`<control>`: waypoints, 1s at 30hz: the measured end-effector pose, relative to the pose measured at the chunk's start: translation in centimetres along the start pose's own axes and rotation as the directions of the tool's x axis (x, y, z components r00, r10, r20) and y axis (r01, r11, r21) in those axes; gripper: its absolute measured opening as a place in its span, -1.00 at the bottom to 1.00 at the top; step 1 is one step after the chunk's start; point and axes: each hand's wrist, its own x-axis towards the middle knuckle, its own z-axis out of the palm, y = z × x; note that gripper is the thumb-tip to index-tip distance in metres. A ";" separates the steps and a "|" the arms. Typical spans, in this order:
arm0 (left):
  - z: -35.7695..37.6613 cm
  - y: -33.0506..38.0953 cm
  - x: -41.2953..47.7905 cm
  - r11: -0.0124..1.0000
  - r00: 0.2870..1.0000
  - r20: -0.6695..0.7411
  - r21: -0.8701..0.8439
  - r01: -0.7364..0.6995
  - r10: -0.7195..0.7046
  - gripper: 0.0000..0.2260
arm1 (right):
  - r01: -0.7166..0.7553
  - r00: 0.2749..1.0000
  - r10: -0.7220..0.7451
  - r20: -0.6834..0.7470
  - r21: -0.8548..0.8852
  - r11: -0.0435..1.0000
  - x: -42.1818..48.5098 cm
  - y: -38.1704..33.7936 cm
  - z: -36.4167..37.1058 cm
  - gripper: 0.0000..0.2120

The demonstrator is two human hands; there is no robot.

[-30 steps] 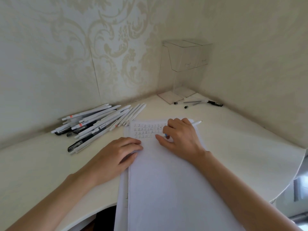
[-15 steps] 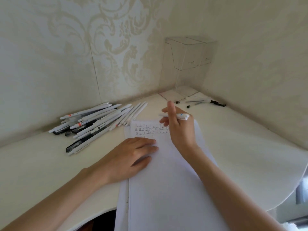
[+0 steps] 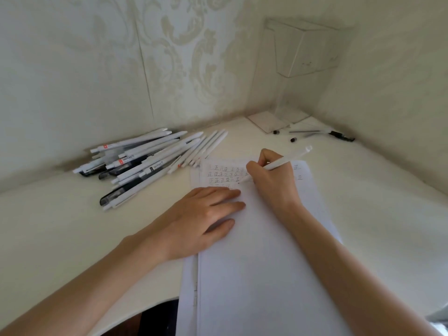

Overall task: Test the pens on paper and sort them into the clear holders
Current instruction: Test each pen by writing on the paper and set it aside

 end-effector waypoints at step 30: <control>-0.2 0.2 -0.1 1.000 1.000 0.007 -0.017 0.012 -0.012 -0.61 | -0.018 1.000 0.018 0.024 0.004 1.000 -0.3 -0.1 0.1 -0.66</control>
